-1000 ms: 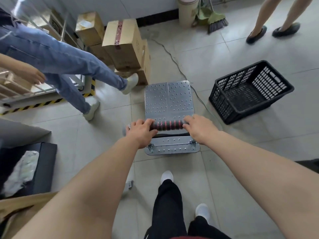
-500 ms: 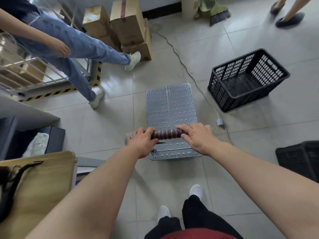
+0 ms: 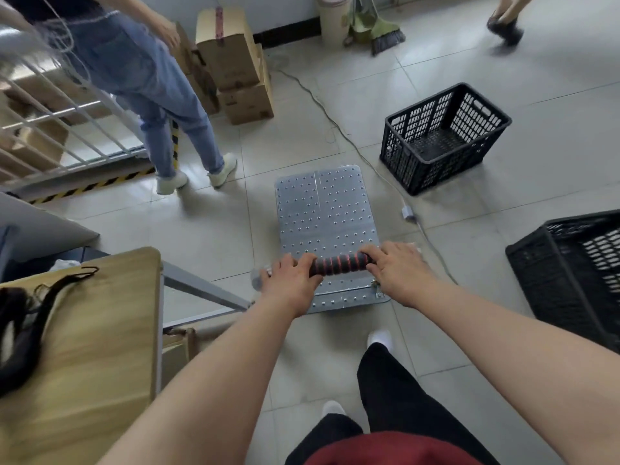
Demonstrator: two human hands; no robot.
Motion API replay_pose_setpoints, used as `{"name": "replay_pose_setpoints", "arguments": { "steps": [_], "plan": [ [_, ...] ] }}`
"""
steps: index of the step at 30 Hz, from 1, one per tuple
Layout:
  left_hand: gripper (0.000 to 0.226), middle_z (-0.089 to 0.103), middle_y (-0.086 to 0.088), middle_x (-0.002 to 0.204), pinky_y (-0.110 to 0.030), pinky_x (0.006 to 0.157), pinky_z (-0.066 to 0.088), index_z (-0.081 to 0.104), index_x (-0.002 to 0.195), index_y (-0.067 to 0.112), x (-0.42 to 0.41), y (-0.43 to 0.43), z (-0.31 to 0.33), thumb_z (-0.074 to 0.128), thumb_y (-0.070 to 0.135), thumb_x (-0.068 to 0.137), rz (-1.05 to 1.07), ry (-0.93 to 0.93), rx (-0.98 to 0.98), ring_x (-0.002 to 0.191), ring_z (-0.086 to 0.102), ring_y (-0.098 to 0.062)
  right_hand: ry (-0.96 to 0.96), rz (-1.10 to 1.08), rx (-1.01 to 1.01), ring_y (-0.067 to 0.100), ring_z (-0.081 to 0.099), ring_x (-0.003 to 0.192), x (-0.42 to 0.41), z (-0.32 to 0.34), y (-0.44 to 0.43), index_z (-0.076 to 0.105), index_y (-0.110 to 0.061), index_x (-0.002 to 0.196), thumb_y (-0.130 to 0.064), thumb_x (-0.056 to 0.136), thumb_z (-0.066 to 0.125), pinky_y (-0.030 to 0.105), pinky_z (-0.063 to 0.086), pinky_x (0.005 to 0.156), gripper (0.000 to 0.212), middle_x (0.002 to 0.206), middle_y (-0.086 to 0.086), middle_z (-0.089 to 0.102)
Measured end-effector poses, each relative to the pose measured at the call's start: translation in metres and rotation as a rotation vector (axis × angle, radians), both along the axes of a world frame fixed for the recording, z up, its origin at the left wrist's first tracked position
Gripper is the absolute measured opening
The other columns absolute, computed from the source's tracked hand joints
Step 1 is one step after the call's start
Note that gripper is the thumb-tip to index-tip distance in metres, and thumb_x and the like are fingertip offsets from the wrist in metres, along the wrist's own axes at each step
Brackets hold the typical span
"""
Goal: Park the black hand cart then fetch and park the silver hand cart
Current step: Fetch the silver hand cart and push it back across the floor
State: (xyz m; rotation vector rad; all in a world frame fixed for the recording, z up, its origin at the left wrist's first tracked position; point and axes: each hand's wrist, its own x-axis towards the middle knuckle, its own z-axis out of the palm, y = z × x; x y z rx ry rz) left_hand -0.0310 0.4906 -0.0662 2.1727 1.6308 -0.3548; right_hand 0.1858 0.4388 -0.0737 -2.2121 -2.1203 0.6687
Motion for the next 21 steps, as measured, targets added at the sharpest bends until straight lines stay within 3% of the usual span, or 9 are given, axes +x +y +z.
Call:
{"name": "replay_pose_setpoints", "arguments": {
  "steps": [8, 21],
  "plan": [
    [0.036, 0.046, -0.009, 0.123, -0.049, 0.102, 0.025, 0.04, 0.124, 0.035, -0.036, -0.093, -0.003, 0.041, 0.051, 0.092, -0.096, -0.024, 0.084, 0.113, 0.042, -0.033, -0.066, -0.117, 0.025, 0.029, 0.046, 0.111, -0.043, 0.0, -0.109, 0.038, -0.039, 0.131, -0.04, 0.096, 0.036, 0.043, 0.027, 0.1, 0.035, 0.117, 0.005, 0.053],
    [0.034, 0.043, -0.005, 0.123, -0.052, 0.101, 0.024, 0.037, 0.122, 0.042, -0.046, -0.231, 0.014, 0.04, 0.052, 0.091, -0.029, 0.017, -0.046, 0.118, 0.038, -0.03, 0.01, -0.121, -0.056, 0.028, 0.041, 0.119, -0.054, 0.01, -0.246, 0.037, -0.044, 0.13, -0.046, 0.096, 0.035, 0.042, 0.025, 0.1, 0.035, 0.123, 0.004, 0.05]
  ]
}}
